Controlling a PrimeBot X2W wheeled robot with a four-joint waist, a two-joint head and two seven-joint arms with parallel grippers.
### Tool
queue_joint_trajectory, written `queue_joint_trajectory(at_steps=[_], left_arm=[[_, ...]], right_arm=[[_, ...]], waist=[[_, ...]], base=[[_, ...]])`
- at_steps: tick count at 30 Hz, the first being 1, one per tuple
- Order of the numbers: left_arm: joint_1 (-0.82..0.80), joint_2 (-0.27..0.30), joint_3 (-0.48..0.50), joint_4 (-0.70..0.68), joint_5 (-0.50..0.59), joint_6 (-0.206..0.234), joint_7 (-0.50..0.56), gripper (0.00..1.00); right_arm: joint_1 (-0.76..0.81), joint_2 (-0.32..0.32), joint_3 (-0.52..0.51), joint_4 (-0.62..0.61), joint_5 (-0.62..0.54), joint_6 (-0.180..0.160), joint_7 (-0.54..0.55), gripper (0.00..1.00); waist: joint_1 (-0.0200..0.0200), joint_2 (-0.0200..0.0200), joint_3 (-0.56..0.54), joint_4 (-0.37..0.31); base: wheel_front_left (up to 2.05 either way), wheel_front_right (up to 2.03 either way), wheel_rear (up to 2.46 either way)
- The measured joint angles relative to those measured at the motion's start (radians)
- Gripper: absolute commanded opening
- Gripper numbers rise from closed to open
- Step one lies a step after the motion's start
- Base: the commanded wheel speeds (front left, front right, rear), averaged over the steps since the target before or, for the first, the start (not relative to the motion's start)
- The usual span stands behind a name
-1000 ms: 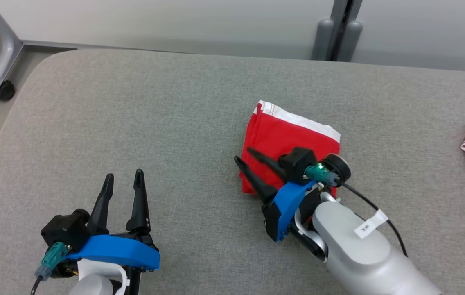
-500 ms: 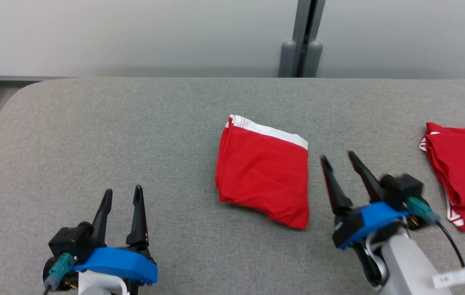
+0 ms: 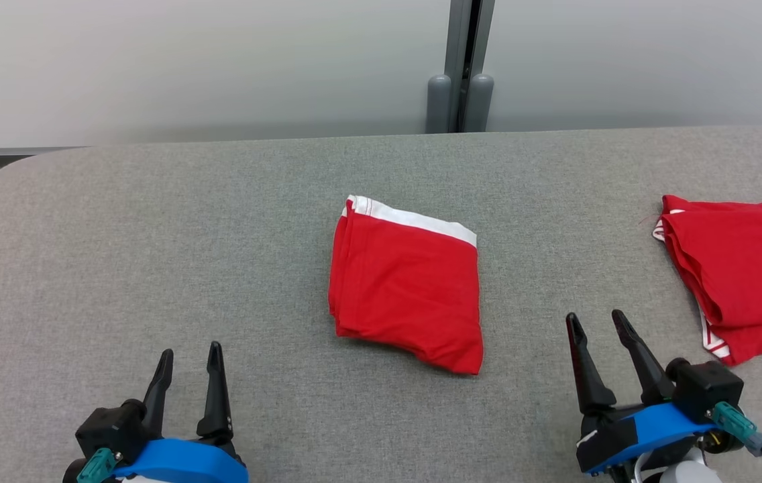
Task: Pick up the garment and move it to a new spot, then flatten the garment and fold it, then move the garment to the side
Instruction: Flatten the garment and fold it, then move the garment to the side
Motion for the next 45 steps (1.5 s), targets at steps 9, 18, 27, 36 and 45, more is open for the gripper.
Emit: queue_joint_trajectory(at_steps=[9,18,27,36,45], left_arm=[[0.003,-0.018,0.018,0.012,0.026,-0.016,0.0,1.0],[0.003,-0.024,0.029,0.021,0.036,-0.025,0.0,1.0],[0.001,-0.029,0.032,0.027,0.042,-0.027,0.0,1.0],[-0.025,-0.037,0.041,0.017,0.066,-0.031,0.0,1.0],[-0.028,-0.072,0.046,0.011,0.082,-0.042,0.0,1.0]], right_arm=[[0.018,0.0,0.005,-0.02,0.0,0.0,0.014,1.0],[0.019,0.0,0.004,-0.023,-0.002,0.0,0.027,1.0],[0.01,0.0,-0.009,-0.023,-0.039,0.0,0.046,1.0],[-0.197,0.0,-0.047,0.015,-0.107,0.0,0.33,1.0],[-0.3,0.0,-0.046,0.126,-0.055,0.0,0.601,1.0]], waist=[[0.0,0.0,0.007,-0.003],[0.0,0.0,0.007,0.004],[0.0,0.0,0.011,0.018],[0.0,0.0,0.033,0.056],[0.0,0.0,0.046,0.128]], base=[[0.0,0.0,0.0],[0.0,0.0,0.0],[0.0,0.0,0.0],[0.0,0.0,0.0],[0.0,0.0,0.0]])
